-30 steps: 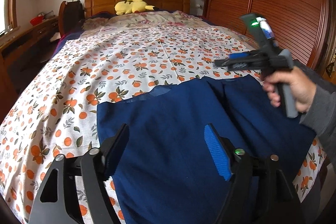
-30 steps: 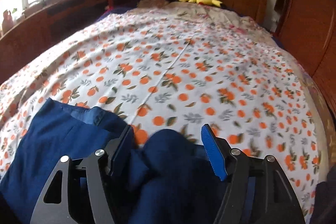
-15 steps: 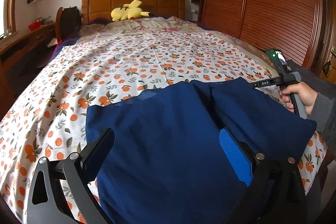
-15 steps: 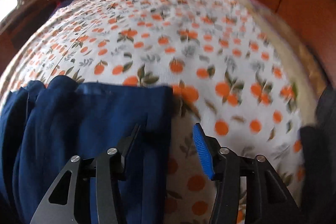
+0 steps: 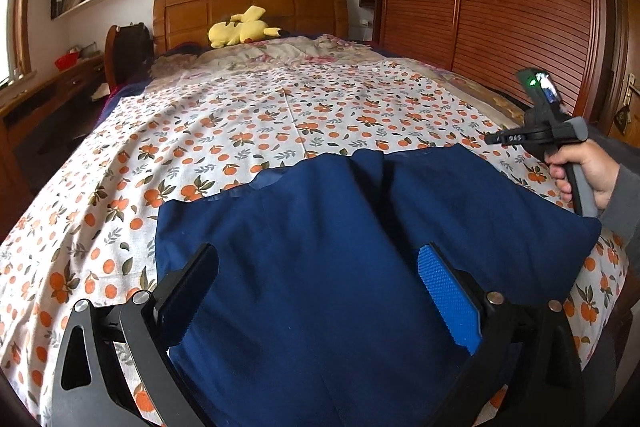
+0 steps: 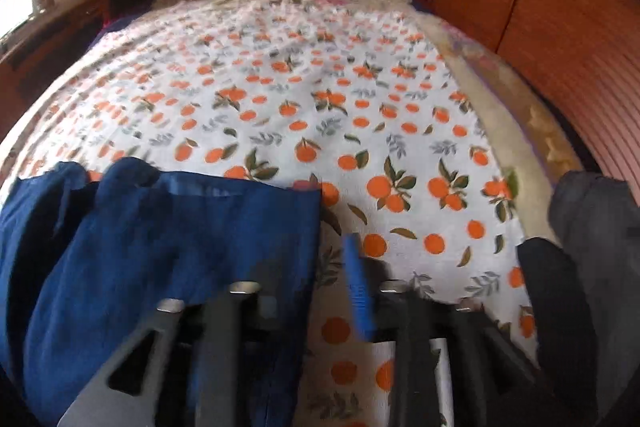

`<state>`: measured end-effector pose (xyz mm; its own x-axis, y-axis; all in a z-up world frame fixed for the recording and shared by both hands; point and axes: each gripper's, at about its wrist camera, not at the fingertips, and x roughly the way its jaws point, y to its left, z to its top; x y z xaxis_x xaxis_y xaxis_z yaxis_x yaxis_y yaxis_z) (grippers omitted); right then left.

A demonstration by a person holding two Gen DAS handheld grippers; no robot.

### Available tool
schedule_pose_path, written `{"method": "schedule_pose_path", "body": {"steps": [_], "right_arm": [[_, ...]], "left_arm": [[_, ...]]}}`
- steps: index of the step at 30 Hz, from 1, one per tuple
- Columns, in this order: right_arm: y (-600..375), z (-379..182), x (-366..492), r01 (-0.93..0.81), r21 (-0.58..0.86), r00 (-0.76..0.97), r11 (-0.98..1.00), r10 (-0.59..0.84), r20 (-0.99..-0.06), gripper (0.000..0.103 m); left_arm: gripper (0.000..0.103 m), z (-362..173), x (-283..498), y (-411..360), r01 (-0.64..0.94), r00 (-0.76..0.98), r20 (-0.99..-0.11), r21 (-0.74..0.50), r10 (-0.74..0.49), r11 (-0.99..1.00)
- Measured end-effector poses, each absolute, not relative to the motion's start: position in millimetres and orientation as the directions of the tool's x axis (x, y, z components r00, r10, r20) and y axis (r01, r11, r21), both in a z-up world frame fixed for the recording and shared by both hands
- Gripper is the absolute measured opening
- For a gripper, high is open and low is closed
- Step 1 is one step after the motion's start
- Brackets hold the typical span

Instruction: Fold large clothes

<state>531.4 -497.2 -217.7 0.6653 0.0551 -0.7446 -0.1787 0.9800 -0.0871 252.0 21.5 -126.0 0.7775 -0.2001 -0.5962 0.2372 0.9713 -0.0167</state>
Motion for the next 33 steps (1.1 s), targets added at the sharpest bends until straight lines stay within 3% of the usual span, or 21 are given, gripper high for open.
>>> {"method": "schedule_pose_path", "body": {"steps": [4,8,13,25,29,33], "right_arm": [[-488.1,-197.9,485.6,-0.278,-0.097,0.695,0.956,0.131,-0.707,0.033],[-467.3,-191.5,434.8,-0.388,-0.097,0.696,0.917,0.223,-0.682,0.043],[-443.2,-198.4,375.1,-0.508,-0.082,0.664,0.857,0.329,-0.672,0.043],[-388.4,-236.3,323.2,-0.643,0.001,0.557,0.766,0.469,-0.686,0.043],[-371.0,-240.0,312.2,-0.656,-0.018,0.567,0.755,0.476,-0.673,0.052],[-358.1,-248.4,307.7,-0.678,0.005,0.537,0.735,0.500,-0.679,0.052]], "left_arm": [[0.100,-126.3,238.4,16.7,0.243,0.778,-0.594,-0.020,-0.207,0.970],[0.100,-124.8,220.5,15.1,0.243,0.781,-0.588,-0.023,-0.210,0.970],[0.100,-120.9,186.9,17.9,0.233,0.792,-0.577,-0.020,-0.202,0.972],[0.100,-117.8,144.0,34.1,0.167,0.790,-0.599,0.000,-0.133,0.986],[0.100,-129.0,141.0,45.7,0.128,0.772,-0.626,-0.014,-0.109,0.992],[0.100,-141.1,141.6,61.0,0.086,0.754,-0.651,-0.034,-0.087,0.996]]}}
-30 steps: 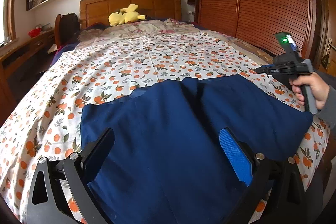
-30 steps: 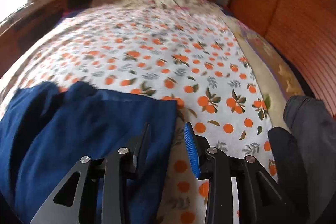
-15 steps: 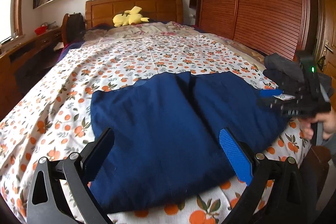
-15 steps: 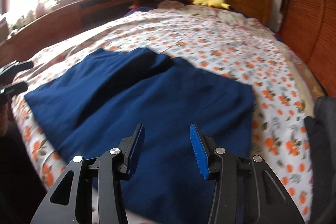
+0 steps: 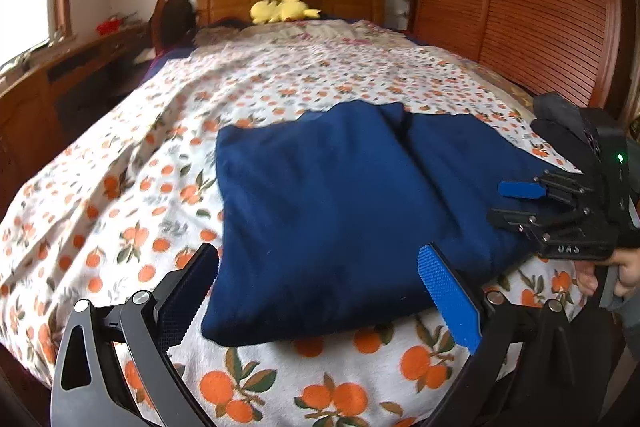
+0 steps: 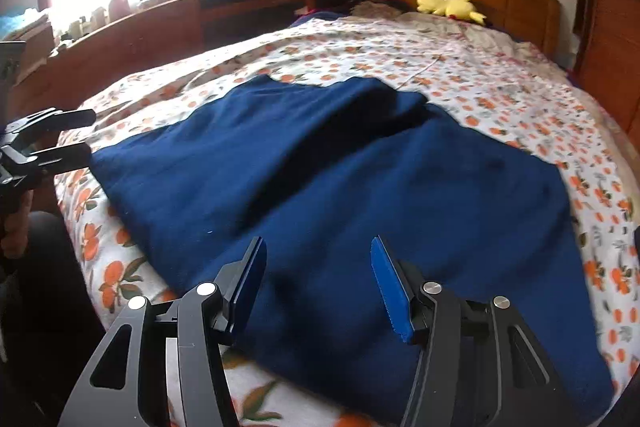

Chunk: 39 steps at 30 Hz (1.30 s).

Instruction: Fold large clothes

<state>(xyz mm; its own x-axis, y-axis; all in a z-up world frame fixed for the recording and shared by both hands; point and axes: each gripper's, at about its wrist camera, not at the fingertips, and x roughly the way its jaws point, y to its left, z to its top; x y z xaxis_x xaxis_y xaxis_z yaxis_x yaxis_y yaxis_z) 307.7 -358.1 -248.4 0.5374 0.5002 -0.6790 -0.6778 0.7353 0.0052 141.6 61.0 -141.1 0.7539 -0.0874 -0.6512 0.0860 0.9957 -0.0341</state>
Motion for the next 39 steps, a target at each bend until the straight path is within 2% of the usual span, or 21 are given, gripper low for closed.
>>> {"method": "schedule_pose_path", "body": {"steps": [8,10,14,20,27,31,34,39], "right_arm": [[-345.7,-272.1,305.7,-0.671,-0.037,0.535,0.741,0.449,-0.715,0.053],[-344.8,-273.4,305.2,-0.669,-0.047,0.540,0.741,0.443,-0.716,0.053],[-346.4,-278.3,304.0,-0.667,-0.038,0.545,0.744,0.452,-0.706,0.053],[-350.0,-281.4,305.2,-0.667,-0.010,0.541,0.745,0.475,-0.694,0.054],[-350.1,-282.7,303.9,-0.668,-0.018,0.546,0.744,0.473,-0.691,0.054],[-349.4,-282.8,302.9,-0.668,-0.021,0.550,0.744,0.474,-0.687,0.054],[-347.5,-283.9,300.3,-0.666,-0.037,0.562,0.745,0.468,-0.682,0.054],[-350.9,-279.6,296.3,-0.666,-0.036,0.565,0.745,0.472,-0.676,0.053]], "left_arm": [[0.099,-165.9,147.0,91.1,0.005,0.727,-0.686,-0.024,-0.021,1.000],[0.095,-171.8,145.9,97.3,-0.010,0.720,-0.694,-0.034,-0.017,0.999],[0.079,-184.6,146.0,108.1,-0.022,0.692,-0.720,-0.088,-0.048,0.996],[0.069,-192.8,147.2,107.5,-0.024,0.682,-0.727,-0.138,-0.085,0.990],[0.066,-198.4,147.8,108.7,-0.044,0.669,-0.735,-0.189,-0.112,0.981],[0.039,-199.4,149.5,106.2,-0.018,0.650,-0.738,-0.253,-0.180,0.967],[0.022,-189.2,149.8,97.0,0.005,0.663,-0.727,-0.235,-0.179,0.972],[0.015,-149.1,155.6,81.9,0.038,0.728,-0.659,-0.239,-0.191,0.970]]}}
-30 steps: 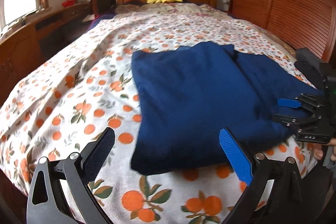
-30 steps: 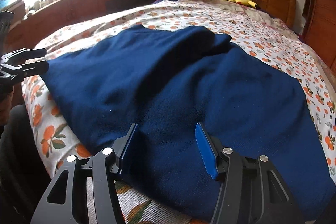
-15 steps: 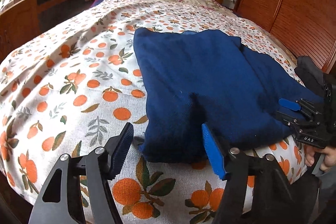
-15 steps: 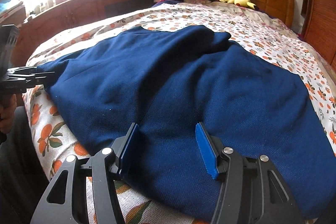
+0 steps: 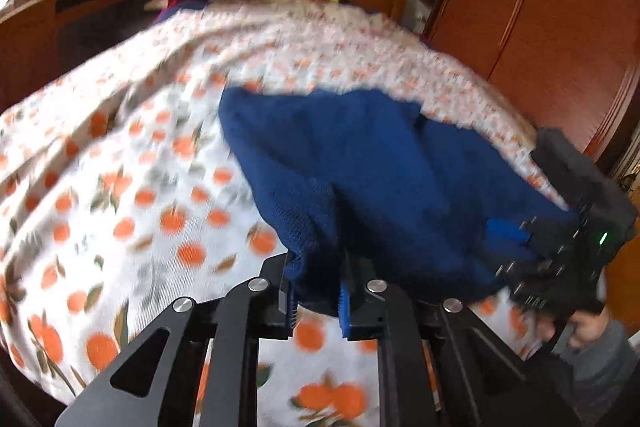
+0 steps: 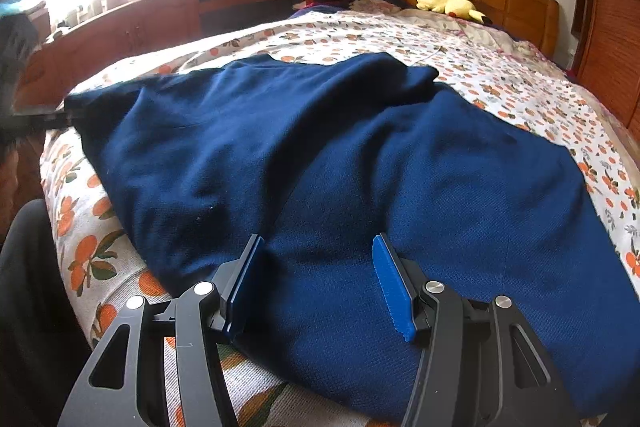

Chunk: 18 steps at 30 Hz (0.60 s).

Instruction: Fold large clothes

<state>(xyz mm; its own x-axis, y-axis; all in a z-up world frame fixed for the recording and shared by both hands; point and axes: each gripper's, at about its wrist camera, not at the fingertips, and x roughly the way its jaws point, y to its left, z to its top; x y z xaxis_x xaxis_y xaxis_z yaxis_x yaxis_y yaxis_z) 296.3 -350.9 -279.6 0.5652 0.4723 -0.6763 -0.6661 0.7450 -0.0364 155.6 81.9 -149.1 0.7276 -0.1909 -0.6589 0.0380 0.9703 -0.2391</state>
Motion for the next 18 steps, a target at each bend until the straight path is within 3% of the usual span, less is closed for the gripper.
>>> {"method": "schedule_pose_path", "body": {"steps": [9,18], "right_arm": [[-422.9,-239.8,286.1,-0.588,-0.076,0.658,0.805,0.422,-0.624,0.053],[-527.0,-214.5,282.5,-0.520,-0.066,0.712,0.852,0.389,-0.585,0.053]], "left_arm": [[0.013,-68.9,188.0,-13.3,0.203,0.782,-0.556,-0.197,-0.280,0.959],[0.012,-54.3,229.8,-175.3,0.380,0.726,-0.583,-0.101,-0.364,0.920]]}}
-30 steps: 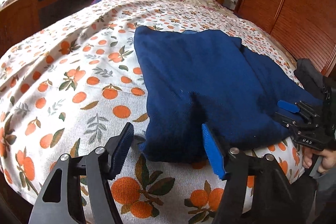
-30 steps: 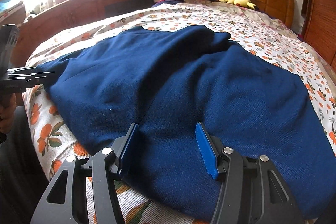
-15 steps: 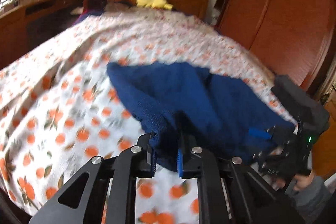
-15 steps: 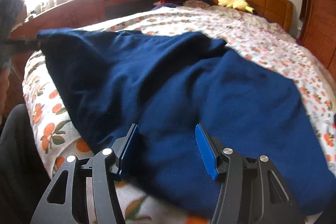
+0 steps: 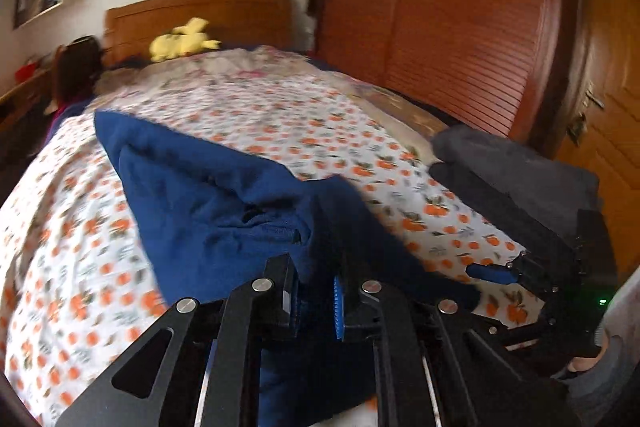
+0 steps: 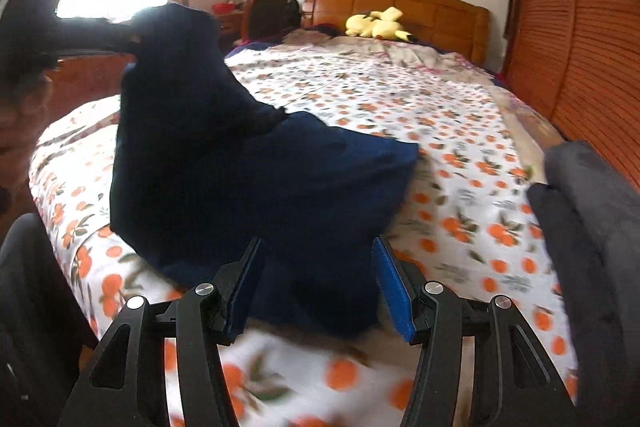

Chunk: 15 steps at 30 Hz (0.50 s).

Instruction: Fold large clothes

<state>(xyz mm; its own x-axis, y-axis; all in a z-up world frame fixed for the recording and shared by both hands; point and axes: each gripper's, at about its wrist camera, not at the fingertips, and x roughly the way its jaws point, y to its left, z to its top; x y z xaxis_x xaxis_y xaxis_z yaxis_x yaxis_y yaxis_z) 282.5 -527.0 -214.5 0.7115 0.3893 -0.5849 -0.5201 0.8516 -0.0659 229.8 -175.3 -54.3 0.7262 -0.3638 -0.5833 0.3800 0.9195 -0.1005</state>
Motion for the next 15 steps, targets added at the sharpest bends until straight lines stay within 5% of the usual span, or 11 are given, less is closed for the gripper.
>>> {"method": "schedule_pose_path", "body": {"steps": [6,9,10,13,15], "right_arm": [[-570.1,-210.2,284.3,-0.493,-0.072,0.725,0.867,0.364,-0.584,0.053],[-577.1,-211.8,286.2,-0.477,-0.076,0.727,0.875,0.344,-0.594,0.053],[-579.3,-212.1,287.4,-0.474,-0.076,0.727,0.877,0.341,-0.597,0.053],[-580.0,-212.7,289.5,-0.458,-0.062,0.724,0.887,0.331,-0.605,0.053],[-577.7,-211.8,288.9,-0.448,-0.059,0.726,0.892,0.324,-0.606,0.053]], "left_arm": [[0.012,-81.6,238.5,-232.3,0.437,0.671,-0.624,-0.103,-0.400,0.894],[0.020,-97.5,242.1,-242.8,0.457,0.635,-0.656,-0.107,-0.408,0.883],[0.025,-99.3,239.3,-240.5,0.463,0.633,-0.655,-0.106,-0.412,0.880],[0.070,-99.4,230.1,-239.1,0.479,0.655,-0.636,-0.070,-0.409,0.875],[0.072,-97.4,224.4,-232.2,0.489,0.668,-0.613,-0.066,-0.421,0.870]]}}
